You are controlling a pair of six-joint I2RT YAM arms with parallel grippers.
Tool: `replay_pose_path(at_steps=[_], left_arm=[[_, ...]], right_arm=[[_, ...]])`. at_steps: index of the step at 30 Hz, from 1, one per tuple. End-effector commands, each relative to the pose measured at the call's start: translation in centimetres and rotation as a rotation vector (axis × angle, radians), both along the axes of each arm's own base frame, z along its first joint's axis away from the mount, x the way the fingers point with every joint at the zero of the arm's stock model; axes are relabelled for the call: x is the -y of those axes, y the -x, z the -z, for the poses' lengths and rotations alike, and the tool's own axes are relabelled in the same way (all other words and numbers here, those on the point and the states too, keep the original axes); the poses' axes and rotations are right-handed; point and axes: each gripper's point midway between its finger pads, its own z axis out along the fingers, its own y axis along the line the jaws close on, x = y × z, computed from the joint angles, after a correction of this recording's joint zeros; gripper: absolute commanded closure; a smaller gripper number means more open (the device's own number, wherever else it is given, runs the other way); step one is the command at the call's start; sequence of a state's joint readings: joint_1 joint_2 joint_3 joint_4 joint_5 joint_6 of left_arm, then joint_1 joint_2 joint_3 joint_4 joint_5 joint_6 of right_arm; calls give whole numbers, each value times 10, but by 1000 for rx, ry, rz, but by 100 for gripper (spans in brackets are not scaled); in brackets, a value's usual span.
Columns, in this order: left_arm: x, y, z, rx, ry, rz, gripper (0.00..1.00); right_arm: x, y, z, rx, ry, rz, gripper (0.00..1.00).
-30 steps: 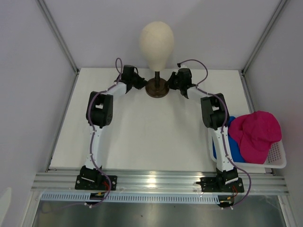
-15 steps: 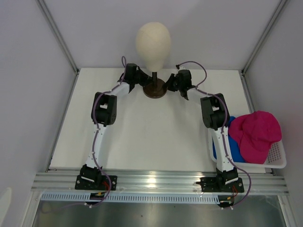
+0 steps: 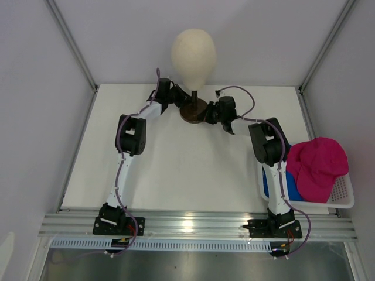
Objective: Stack the hats
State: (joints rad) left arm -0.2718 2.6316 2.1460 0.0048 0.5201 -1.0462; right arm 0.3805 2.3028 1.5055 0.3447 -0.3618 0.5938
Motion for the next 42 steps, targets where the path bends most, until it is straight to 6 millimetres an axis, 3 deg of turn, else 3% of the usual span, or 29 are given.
replay_pose_path(at_steps=[1,5,7,8,12,13,14,16,18,28,30,32,34,35,37,38,39,42], left_arm=[[39,22,-28,89,36,179,94],[43,28,-24,89,62,224,94],[44,29,-22,86,67,231,94],[44,29,-24,91,73,232,94],[53,29,-38,134,115,262,92],[58,33,-34,132,121,282,92],[61,29,-47,167,132,295,91],[67,33,-41,166,142,324,91],[73,36,-49,193,156,351,91],[94,57,-43,182,165,431,90],[95,62,-44,181,161,448,92],[96,69,-33,156,145,455,93],[96,71,-42,171,133,446,94],[94,78,-27,134,121,442,95],[95,80,-36,155,120,428,96],[92,86,-21,109,113,417,95],[91,86,-28,115,114,407,96],[88,90,-18,91,108,373,96]], right_arm=[[-2,17,12,-37,40,-1,99],[10,17,9,-41,73,58,100],[29,11,9,-96,81,137,100],[47,0,0,-130,25,194,100],[77,-14,-34,-147,-128,235,100],[83,-14,-36,-143,-127,246,100],[87,-15,-39,-125,-112,247,100],[92,-16,-46,-101,-86,259,100],[92,-18,-50,-74,-73,251,100],[63,-37,-58,2,-153,185,100],[56,-29,-51,-18,-158,185,100],[51,-23,-48,-20,-168,181,100],[46,-13,-40,-37,-167,187,100],[44,-9,-37,-49,-173,191,100],[40,2,-28,-71,-174,189,100],[37,6,-29,-84,-185,191,100],[37,9,-29,-86,-192,194,100],[28,27,-25,-106,-195,208,100]])
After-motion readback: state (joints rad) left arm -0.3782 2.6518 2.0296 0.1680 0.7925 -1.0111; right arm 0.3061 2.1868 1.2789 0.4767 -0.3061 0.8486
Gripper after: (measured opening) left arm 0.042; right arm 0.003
